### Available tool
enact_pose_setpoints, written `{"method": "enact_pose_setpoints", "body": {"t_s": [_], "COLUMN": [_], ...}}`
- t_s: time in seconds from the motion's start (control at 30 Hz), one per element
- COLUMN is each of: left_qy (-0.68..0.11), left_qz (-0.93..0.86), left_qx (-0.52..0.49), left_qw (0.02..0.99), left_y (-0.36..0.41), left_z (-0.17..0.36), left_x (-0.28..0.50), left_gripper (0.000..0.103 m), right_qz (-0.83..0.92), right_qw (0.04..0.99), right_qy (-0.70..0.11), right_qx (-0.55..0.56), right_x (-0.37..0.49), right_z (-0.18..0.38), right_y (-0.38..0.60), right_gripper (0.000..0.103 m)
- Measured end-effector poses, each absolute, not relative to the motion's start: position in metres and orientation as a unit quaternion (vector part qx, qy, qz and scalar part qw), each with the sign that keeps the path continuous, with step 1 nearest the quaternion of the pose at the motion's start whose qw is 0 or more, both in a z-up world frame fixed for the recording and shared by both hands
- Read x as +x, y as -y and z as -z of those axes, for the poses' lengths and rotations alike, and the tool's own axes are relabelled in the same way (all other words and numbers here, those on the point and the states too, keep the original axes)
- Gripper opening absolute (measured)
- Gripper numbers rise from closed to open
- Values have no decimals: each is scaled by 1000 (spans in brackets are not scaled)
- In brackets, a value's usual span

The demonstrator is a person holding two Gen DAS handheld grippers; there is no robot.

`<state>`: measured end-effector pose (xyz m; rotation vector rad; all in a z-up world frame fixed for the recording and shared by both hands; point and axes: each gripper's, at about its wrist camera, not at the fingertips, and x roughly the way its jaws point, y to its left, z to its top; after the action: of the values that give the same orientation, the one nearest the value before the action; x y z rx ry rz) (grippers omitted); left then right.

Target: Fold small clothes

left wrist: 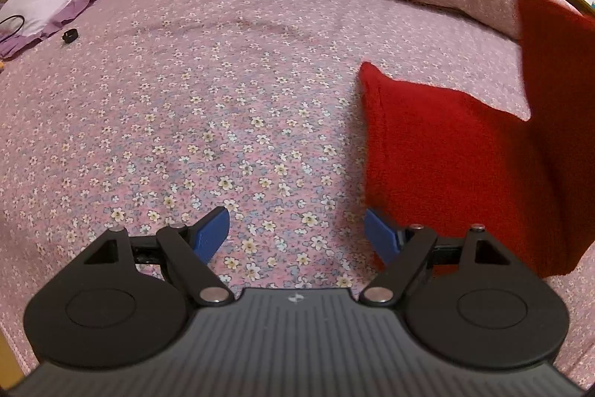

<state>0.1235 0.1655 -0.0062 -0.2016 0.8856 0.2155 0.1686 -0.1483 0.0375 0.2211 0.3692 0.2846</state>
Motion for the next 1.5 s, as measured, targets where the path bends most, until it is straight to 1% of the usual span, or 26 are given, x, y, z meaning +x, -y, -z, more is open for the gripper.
{"method": "enact_pose_setpoints", "body": {"t_s": [0.27, 0.4, 0.53, 0.63, 0.73, 0.83, 1.0, 1.07, 1.17, 1.27, 1.4, 1.5], "left_qy": [-427, -428, -426, -424, -422, -421, -419, -420, -421, -421, -416, -413], "left_qz": [-112, -120, -129, -134, -139, -145, -155, -159, -163, -165, -162, -161], "left_qx": [-107, -114, -123, -127, -131, -135, -137, -138, -142, -146, -141, -134], "left_qw": [891, 888, 887, 887, 886, 885, 884, 883, 881, 880, 883, 886], "left_y": [-181, -193, -204, -213, -221, -228, -237, -240, -243, -243, -239, -235], "left_z": [10, 11, 11, 10, 10, 10, 11, 12, 14, 14, 8, 3], "left_x": [116, 111, 107, 104, 101, 97, 91, 89, 89, 89, 88, 88], "left_gripper": [83, 83, 83, 83, 83, 83, 83, 83, 83, 83, 83, 83], "right_qz": [-190, -199, -175, -152, -161, -190, -241, -250, -251, -256, -266, -266], "right_qw": [947, 944, 955, 970, 973, 965, 940, 936, 934, 933, 927, 926], "right_qy": [-260, -264, -239, -191, -166, -181, -239, -249, -249, -249, -264, -265], "right_qx": [10, -23, 17, 17, 17, 3, 6, 16, 48, 44, 27, 34], "right_x": [175, 171, 173, 168, 163, 161, 159, 155, 151, 153, 156, 151], "right_z": [-3, 8, -5, -24, -35, -30, 4, 11, 7, 9, 19, 15], "right_y": [85, 71, 75, 70, 58, 40, 17, 14, 15, 12, 9, 11], "right_gripper": [31, 31, 31, 31, 31, 31, 31, 31, 31, 31, 34, 45]}}
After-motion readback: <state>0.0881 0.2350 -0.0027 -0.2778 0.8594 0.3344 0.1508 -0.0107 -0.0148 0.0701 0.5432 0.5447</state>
